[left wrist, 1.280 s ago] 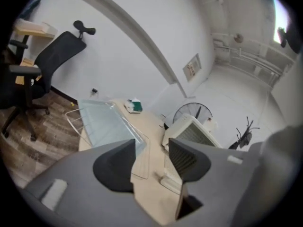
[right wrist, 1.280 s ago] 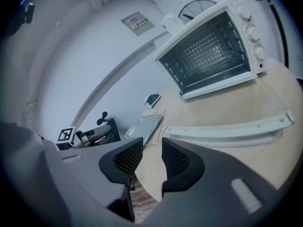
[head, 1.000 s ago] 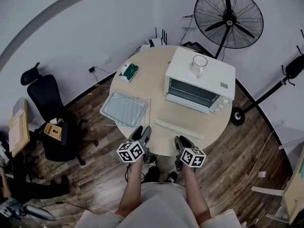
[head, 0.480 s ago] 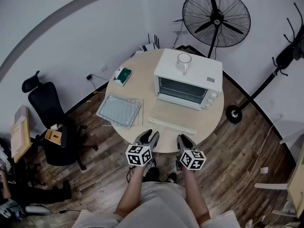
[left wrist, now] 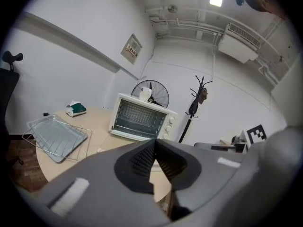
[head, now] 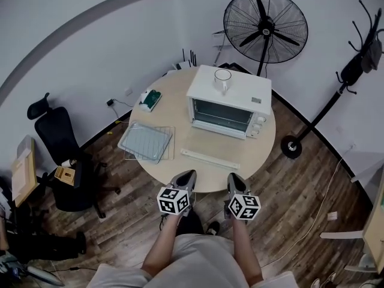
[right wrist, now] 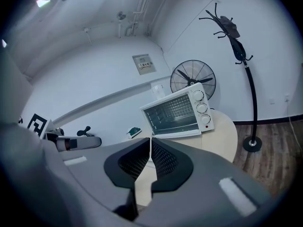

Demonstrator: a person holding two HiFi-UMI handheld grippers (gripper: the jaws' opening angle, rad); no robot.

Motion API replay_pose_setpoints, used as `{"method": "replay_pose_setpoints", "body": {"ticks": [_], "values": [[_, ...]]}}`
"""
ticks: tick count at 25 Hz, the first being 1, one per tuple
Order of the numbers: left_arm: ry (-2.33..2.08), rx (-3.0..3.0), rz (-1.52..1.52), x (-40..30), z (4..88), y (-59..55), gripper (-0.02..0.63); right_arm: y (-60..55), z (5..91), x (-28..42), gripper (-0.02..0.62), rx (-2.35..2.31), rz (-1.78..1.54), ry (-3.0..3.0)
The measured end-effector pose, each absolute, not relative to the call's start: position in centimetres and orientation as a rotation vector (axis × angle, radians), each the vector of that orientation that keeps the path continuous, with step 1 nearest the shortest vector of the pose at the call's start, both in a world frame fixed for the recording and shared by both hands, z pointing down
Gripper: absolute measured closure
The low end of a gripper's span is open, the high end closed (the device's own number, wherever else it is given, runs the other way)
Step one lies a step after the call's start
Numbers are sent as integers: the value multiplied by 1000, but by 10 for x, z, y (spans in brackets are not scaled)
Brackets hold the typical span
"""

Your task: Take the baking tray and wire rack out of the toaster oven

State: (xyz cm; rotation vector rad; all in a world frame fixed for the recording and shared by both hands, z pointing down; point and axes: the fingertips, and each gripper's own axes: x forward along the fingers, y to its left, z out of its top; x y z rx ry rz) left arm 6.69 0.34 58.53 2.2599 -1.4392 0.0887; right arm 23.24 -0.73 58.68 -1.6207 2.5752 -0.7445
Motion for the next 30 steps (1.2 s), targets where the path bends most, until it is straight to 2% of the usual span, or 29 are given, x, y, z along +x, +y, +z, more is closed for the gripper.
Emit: {"method": "replay_pose_setpoints", "body": {"ticks": [11, 30], "values": [[-1484, 2282, 150, 79, 572, -5, 551, -7, 581, 252, 595, -1654, -700, 2586], [-1544, 2247, 149, 65, 570, 0, 551, -6, 576, 238, 595, -1587, -674, 2644]]}}
